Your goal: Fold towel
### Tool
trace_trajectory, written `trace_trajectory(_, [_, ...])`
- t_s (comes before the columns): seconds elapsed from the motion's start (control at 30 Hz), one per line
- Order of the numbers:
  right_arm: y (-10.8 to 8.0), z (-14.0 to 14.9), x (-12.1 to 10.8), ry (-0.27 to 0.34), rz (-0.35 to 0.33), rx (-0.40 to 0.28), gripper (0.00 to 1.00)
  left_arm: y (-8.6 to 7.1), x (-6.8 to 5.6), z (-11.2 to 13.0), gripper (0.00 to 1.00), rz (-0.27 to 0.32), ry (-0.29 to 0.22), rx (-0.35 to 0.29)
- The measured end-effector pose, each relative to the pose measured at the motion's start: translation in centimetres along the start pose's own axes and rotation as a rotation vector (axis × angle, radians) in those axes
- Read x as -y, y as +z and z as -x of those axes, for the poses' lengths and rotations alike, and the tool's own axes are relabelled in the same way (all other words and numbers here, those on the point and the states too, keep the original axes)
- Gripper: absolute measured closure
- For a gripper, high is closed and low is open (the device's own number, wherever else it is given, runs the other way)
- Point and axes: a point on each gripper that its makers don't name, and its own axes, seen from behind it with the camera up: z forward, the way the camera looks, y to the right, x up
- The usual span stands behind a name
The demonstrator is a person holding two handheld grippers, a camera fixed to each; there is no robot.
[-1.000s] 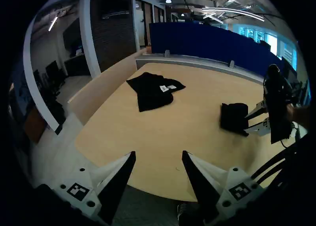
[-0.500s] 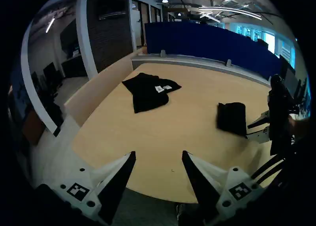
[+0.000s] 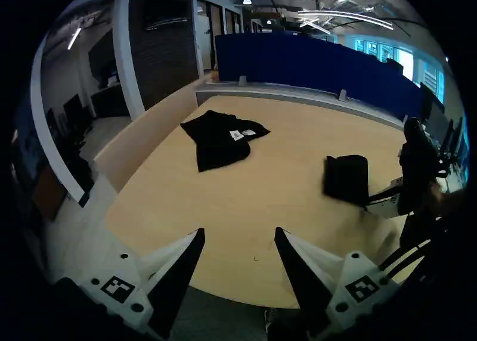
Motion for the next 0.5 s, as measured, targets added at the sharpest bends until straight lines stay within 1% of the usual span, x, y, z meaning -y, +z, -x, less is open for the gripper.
trace_trajectory(0.17, [0.1, -0.1, -0.5, 0.014, 0.007, -0.007, 0.65, 0.0, 0.0, -0.1, 0.13, 0.001, -0.003, 0.001])
trace_trajectory(0.23, [0.2, -0.2, -0.6, 0.021, 0.007, -0.012, 0.74, 0.0, 0.0, -0.1, 0.14, 0.0, -0.005, 0.001])
trace_trajectory(0.3, [0.2, -0.2, -0.7, 0.027, 0.007, -0.016, 0.78, 0.0, 0.0, -0.1, 0.14, 0.001, -0.005, 0.001])
trace_trajectory(0.37, [0.3, -0.3, -0.9, 0.029, 0.007, -0.023, 0.85, 0.0, -0.1, 0.0, 0.14, 0.001, 0.0, 0.0])
trace_trajectory(0.43, [0.3, -0.3, -1.0, 0.031, 0.009, -0.031, 0.95, 0.0, -0.2, -0.1, 0.14, 0.002, 0.006, -0.001])
trace_trajectory(0.5, [0.3, -0.4, -1.2, 0.032, 0.013, -0.039, 0.95, 0.0, -0.3, -0.1, 0.14, 0.004, 0.014, -0.002])
